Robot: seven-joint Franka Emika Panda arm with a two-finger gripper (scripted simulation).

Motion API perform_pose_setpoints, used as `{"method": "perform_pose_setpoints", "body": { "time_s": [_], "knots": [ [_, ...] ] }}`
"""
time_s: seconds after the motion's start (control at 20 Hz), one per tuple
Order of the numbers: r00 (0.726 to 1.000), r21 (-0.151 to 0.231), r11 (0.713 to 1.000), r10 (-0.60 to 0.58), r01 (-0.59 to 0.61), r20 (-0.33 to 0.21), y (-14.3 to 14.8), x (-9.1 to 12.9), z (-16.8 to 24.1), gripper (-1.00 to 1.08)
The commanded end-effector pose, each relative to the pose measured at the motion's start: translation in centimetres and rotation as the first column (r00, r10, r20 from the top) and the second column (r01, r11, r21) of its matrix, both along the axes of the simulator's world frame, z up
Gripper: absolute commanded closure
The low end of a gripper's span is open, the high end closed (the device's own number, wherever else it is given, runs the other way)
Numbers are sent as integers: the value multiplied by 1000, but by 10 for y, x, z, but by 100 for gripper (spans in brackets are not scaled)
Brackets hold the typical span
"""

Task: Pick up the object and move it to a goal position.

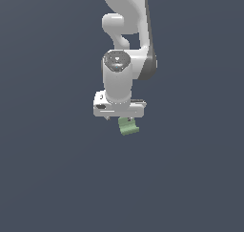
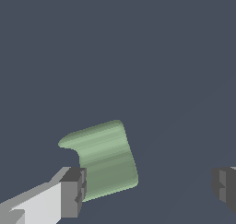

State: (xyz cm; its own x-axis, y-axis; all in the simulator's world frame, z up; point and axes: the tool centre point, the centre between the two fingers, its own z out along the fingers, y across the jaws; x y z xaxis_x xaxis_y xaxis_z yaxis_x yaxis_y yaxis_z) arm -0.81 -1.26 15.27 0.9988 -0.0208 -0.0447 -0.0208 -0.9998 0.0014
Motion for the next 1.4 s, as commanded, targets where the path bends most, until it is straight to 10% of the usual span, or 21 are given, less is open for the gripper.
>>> {"method": "perform_pose_setpoints", "body": {
  "time_s": [0.0,1.35],
  "knots": [
    [1000,0,1000,0,0,0,0,0,0,-60],
    [960,5,963,-270,271,-75,-18,12,-11,-60]
  ]
}}
